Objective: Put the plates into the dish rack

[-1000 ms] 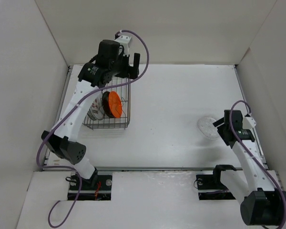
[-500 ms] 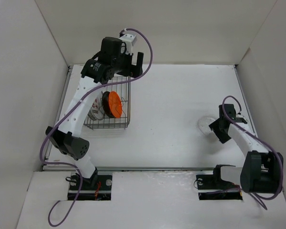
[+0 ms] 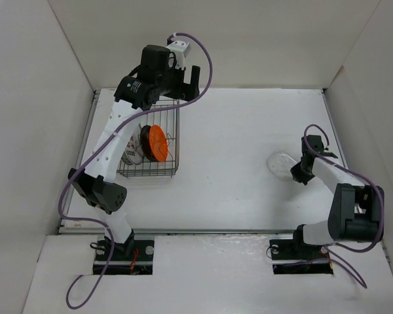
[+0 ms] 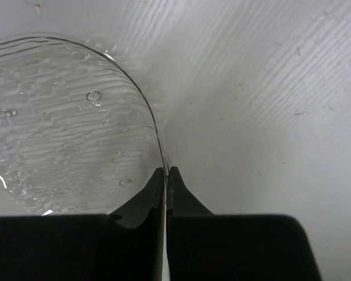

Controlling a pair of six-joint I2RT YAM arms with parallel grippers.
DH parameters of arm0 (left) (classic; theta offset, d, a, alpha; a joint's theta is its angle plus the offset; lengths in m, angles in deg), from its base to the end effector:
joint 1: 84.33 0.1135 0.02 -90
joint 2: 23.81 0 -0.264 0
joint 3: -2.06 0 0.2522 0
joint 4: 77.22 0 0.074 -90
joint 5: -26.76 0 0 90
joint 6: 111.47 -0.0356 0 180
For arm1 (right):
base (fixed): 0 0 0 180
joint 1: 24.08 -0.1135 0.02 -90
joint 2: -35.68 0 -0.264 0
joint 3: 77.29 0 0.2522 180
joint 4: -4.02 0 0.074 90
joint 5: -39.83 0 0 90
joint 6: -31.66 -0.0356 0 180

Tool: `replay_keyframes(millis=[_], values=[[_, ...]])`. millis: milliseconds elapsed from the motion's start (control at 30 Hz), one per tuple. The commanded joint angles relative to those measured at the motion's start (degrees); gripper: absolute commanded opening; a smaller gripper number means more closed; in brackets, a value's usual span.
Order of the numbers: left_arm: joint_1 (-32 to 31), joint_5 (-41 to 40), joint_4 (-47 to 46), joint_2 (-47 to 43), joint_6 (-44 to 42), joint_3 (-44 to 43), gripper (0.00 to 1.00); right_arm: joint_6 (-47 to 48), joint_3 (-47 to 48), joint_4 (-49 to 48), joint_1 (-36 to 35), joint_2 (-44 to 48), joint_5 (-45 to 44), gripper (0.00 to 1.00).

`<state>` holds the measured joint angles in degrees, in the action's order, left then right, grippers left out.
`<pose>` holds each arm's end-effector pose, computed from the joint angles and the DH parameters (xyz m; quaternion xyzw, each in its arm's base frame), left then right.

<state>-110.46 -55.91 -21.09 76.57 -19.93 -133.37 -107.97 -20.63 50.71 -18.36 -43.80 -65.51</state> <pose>0.3356 -0.1697 0.4787 0.2106 0.7963 -0.1862 0.5357 0.2400 -0.0335 0.1738 0.4740 0.8527 -0.0559 0.2126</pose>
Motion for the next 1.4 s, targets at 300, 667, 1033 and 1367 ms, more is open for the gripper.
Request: replay_keyframes(millis=[300,667,1033,1367], values=[[1.1,5.4,-1.1,-0.5,-3.7,0.4,0.99,4.8,-1.0,-7.2,0.8,9.8,9.6,0.00],[0.6,28.6,-8.8,0.0,-2.3,-1.5,0.99,11.2,-3.6,-15.1,-1.0,31.1,17.5,0.00],[-2.1,44.6,-15.0,8.7,6.9,1.0,0.99,20.1,-5.5,-25.6,-1.0,42.8,29.7,0.00],[-8.9,43.6,-16.1,8.7,6.4,2.7,0.99,21.0,-1.9,-28.8,-2.0,39.6,34.6,0.00]])
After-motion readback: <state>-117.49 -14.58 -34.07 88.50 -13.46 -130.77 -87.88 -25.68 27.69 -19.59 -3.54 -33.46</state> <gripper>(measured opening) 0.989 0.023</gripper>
